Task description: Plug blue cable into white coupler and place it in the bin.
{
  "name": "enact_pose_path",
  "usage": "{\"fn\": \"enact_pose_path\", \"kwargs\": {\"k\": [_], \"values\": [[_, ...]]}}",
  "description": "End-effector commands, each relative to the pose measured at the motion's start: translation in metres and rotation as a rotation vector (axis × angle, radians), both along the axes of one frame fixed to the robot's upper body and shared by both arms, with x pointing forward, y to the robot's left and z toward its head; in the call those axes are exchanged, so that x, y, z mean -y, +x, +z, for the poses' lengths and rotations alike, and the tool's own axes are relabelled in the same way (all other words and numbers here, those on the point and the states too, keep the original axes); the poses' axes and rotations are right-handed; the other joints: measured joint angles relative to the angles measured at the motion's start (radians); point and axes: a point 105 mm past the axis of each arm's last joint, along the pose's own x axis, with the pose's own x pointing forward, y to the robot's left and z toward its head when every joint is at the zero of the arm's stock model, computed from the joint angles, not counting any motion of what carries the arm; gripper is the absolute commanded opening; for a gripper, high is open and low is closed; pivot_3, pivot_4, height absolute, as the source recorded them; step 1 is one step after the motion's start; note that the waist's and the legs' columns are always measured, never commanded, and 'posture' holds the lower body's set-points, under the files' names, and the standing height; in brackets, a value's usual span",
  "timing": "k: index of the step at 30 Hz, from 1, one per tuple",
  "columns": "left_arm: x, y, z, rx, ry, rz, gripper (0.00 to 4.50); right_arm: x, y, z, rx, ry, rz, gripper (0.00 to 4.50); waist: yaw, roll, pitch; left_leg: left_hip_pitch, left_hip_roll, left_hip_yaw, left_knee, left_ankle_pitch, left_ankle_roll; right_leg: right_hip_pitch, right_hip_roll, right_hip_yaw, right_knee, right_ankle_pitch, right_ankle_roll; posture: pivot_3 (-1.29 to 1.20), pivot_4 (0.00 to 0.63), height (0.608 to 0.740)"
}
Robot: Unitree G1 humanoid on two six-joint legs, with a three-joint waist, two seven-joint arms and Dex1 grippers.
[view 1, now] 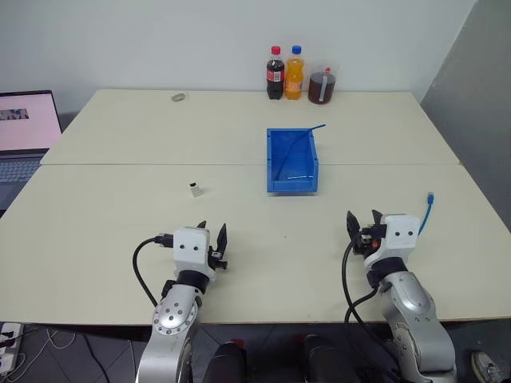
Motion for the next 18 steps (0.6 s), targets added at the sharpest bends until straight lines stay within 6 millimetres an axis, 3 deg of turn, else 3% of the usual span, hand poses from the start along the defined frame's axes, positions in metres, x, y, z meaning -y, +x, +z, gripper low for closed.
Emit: {"fn": "enact_pose_path", "kwargs": {"k": [1, 6, 11, 14, 18], "values": [[0.005, 0.001, 0.009, 0.034, -0.001, -0.031, 2.24, -0.001, 0.000, 0.010, 0.036, -0.004, -0.002, 2.90, 0.000, 0.000, 0.000, 0.000, 0.000, 0.000, 0.000, 0.000, 0.000, 0.000, 0.000, 0.000, 0.000, 0.000, 0.000, 0.00, 0.150, 0.740], [0.011, 0.001, 0.013, 0.047, -0.016, -0.081, 2.24, -0.002, 0.001, 0.011, 0.039, -0.004, 0.002, 2.90, 0.000, 0.000, 0.000, 0.000, 0.000, 0.000, 0.000, 0.000, 0.000, 0.000, 0.000, 0.000, 0.000, 0.000, 0.000, 0.00, 0.150, 0.740], [0.036, 0.010, 0.043, 0.090, -0.014, -0.270, 2.24, -0.001, 0.002, 0.013, 0.040, -0.009, 0.005, 2.90, 0.003, 0.000, 0.000, 0.000, 0.000, -0.001, 0.000, 0.000, 0.000, 0.000, 0.000, -0.001, 0.000, 0.000, 0.000, 0.00, 0.150, 0.740], [0.035, 0.016, 0.056, 0.099, -0.029, -0.278, 2.24, -0.001, 0.001, 0.012, 0.036, -0.010, 0.006, 2.90, 0.001, 0.000, 0.000, 0.000, 0.000, 0.000, 0.001, 0.000, 0.000, 0.000, 0.000, 0.000, 0.000, 0.000, 0.000, 0.00, 0.150, 0.740], [0.022, 0.018, 0.046, 0.060, -0.032, -0.209, 2.24, -0.003, 0.002, 0.012, 0.037, -0.004, 0.003, 2.90, -0.005, 0.000, 0.000, 0.000, 0.000, 0.000, 0.000, 0.000, 0.000, 0.000, 0.000, 0.000, 0.000, 0.000, 0.000, 0.00, 0.150, 0.740]]}}
